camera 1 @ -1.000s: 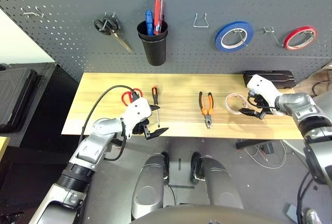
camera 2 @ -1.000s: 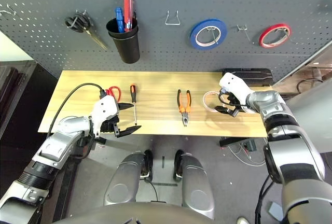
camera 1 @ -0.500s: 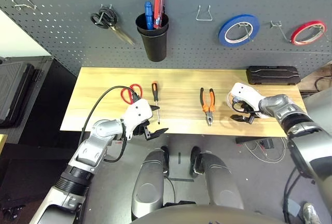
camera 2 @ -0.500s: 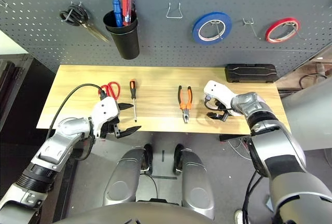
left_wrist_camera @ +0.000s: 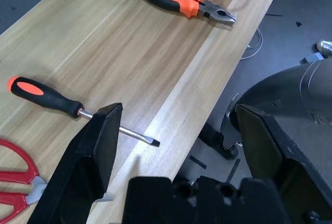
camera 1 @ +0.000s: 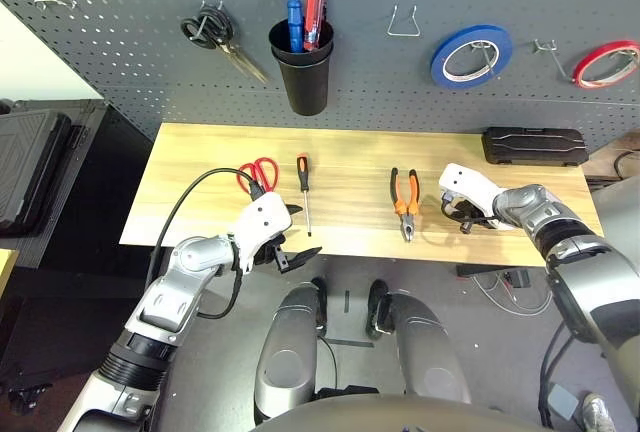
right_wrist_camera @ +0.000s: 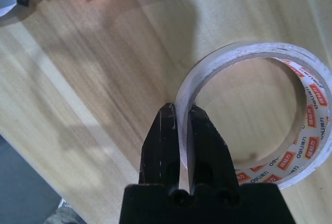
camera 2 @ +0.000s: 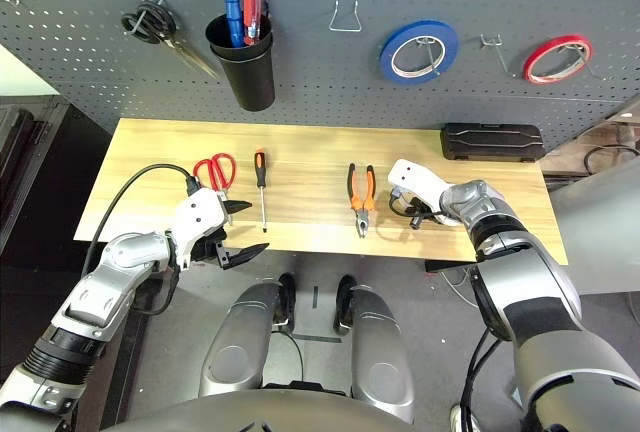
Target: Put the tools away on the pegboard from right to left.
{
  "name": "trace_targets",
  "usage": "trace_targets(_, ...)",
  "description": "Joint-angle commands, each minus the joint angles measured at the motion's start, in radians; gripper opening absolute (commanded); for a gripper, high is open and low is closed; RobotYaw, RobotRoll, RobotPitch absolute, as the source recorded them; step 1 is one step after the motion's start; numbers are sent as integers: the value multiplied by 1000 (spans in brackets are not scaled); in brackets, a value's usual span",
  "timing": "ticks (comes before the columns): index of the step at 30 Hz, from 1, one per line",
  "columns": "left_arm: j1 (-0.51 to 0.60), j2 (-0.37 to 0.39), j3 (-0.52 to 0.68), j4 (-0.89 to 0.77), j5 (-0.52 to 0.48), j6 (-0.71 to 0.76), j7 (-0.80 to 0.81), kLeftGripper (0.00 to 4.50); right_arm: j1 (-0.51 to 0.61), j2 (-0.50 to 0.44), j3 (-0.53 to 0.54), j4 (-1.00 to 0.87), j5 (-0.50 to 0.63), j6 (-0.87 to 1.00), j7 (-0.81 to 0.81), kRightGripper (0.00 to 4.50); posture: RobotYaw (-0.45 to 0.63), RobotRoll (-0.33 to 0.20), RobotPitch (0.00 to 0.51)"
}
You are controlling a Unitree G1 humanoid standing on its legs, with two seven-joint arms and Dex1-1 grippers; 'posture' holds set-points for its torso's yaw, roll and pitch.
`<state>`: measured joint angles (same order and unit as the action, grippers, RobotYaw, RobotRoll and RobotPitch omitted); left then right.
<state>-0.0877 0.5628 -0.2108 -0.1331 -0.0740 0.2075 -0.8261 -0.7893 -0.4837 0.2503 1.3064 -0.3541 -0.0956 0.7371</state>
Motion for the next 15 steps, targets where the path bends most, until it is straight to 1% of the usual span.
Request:
trace_targets(1, -3, -16, -18, 29, 5, -20, 0, 4500, 32, -38, -34, -2, 27, -45, -34, 22, 252, 0, 263)
trace_targets(7, -35, -44, -20, 80, 1, -70, -9, 4500, 105, -88, -67, -56, 47, -174, -130, 22, 233, 0, 238)
trace_targets(8, -42, -51, -18, 91, -4, -86, -13, 4500, 126, -97, -70, -74, 48, -199, -148, 22, 224, 0, 226)
trace_targets(10, -50, -64, -9, 106, -20, -122, -21, 4500, 181, -113, -82, -123, 55, -257, -187, 22, 222, 0, 222)
trace_targets(11, -55, -72, -3, 113, -32, -140, -25, 4500, 215, -120, -90, -153, 62, -293, -211, 22, 215, 0, 208)
trace_targets(14, -59, -105, 38, 119, -92, -198, -38, 4500, 366, -124, -151, -289, 114, -402, -316, 22, 208, 0, 188)
trace_targets(15, -61, -112, 46, 122, -103, -209, -39, 4500, 399, -123, -166, -320, 124, -418, -341, 22, 206, 0, 186)
